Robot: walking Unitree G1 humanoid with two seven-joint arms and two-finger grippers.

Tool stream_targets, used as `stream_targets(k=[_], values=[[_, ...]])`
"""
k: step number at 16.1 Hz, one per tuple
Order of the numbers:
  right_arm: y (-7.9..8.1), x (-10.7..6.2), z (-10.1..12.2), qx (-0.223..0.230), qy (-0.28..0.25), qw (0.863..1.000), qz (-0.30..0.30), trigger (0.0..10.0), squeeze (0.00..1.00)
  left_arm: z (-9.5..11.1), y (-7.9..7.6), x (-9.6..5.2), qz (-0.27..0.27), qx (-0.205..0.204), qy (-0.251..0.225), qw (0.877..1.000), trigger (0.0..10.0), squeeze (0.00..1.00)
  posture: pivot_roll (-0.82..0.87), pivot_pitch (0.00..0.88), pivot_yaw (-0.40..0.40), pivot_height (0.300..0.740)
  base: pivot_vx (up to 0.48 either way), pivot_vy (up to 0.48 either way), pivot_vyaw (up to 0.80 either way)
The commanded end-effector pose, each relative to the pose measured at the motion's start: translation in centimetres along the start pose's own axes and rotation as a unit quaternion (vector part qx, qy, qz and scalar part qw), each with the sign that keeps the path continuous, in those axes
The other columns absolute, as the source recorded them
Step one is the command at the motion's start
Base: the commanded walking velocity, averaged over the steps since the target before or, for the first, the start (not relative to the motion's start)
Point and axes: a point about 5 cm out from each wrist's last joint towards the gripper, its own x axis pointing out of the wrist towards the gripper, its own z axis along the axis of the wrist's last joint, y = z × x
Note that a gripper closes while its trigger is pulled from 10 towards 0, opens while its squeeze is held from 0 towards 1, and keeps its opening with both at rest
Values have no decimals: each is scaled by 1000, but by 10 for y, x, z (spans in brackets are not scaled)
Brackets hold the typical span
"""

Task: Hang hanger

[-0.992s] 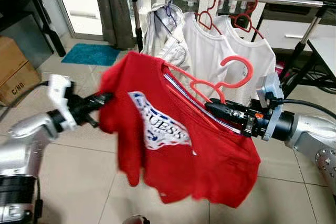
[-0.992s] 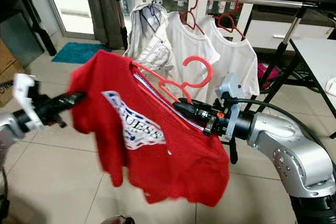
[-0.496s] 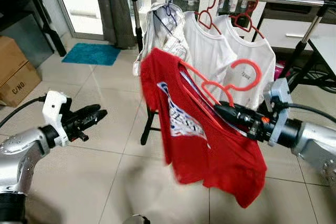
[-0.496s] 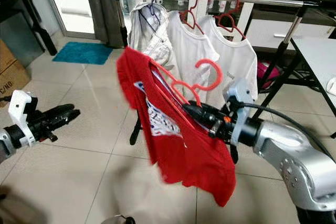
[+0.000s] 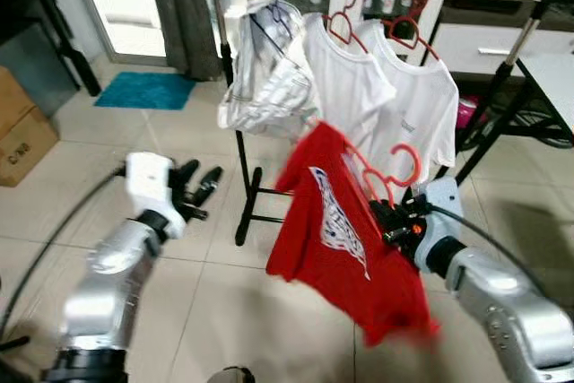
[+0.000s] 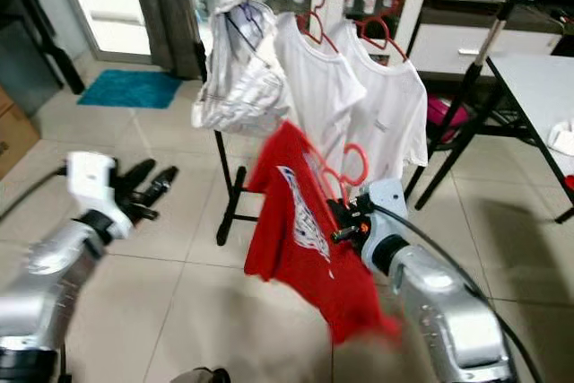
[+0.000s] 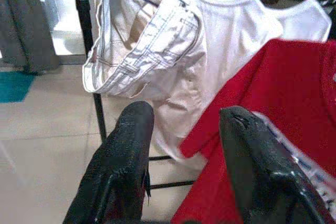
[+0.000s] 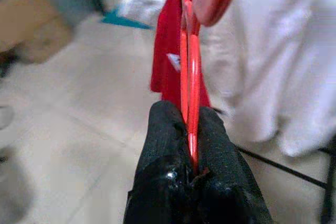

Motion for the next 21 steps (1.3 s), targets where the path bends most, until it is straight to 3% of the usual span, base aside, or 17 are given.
stream_targets(k=[1, 3, 8, 11, 21], values=[[3, 3, 7, -18, -29, 999, -15, 10000, 0, -4, -7, -1, 1, 27, 3, 1000, 10000, 0, -64, 72, 45, 740, 0, 0, 0], [-2, 10, -5, -13, -8, 998, -68, 10000, 0, -16, -18, -2, 8, 40, 24, 999, 10000, 0, -61, 77, 28, 740, 0, -337, 0], [5, 16, -11, -41, -13, 997, -61, 10000, 0, -19, -29, -3, 20, 67, 36, 997, 10000, 0, -56, 80, 17, 740, 0, -439, 0], [13, 17, -9, -49, -28, 997, -43, 10000, 0, -18, -29, -5, 26, 65, 34, 997, 10000, 0, -55, 84, 22, 740, 0, -440, 0], [7, 15, -9, -33, -40, 996, -67, 10000, 0, -13, -27, -6, 36, 40, 30, 998, 10000, 0, -55, 93, 29, 740, 0, -397, 0]])
